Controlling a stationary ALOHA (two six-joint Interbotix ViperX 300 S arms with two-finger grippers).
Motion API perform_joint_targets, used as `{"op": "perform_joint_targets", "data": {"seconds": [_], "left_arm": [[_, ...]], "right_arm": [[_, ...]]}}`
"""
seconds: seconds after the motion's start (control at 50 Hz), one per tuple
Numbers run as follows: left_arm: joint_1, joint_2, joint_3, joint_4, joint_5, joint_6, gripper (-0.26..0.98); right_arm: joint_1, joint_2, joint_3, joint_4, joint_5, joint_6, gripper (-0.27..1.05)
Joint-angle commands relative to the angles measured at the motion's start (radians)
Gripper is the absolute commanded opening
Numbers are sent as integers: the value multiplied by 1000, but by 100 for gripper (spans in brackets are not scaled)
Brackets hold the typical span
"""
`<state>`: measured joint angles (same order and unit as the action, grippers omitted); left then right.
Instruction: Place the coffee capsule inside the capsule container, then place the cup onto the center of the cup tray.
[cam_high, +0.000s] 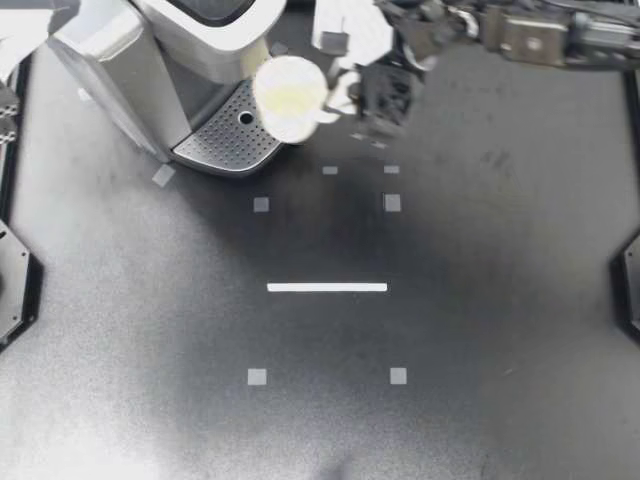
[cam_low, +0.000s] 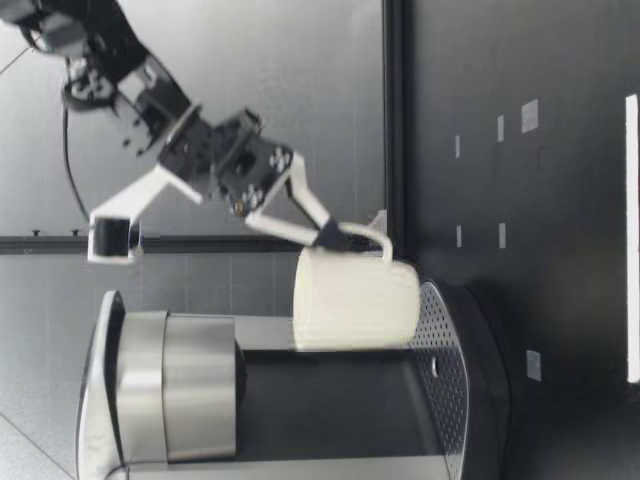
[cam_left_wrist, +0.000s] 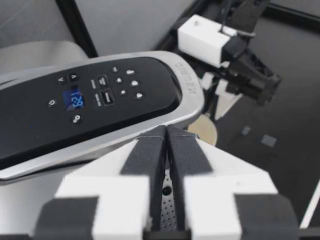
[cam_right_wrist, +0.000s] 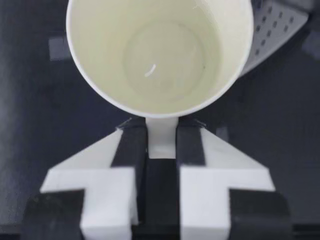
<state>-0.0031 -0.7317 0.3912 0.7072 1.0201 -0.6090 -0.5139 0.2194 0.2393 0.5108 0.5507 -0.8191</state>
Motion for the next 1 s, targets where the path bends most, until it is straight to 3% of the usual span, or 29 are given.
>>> {"op": "perform_joint_targets", "data": {"seconds": [0.0,0.48,0.98], "left_arm": [[-2,-8,-14,8,-8,-2,11],[-2,-9,-6,12,-8,-2,11],[-2,-9,2,12,-15,-15,11]], "right_arm": [[11,-2,-57,5,5,0,-1],[26,75,-138,0,20,-2,-1],[48,77,-118,0,-6,0,-1]]}}
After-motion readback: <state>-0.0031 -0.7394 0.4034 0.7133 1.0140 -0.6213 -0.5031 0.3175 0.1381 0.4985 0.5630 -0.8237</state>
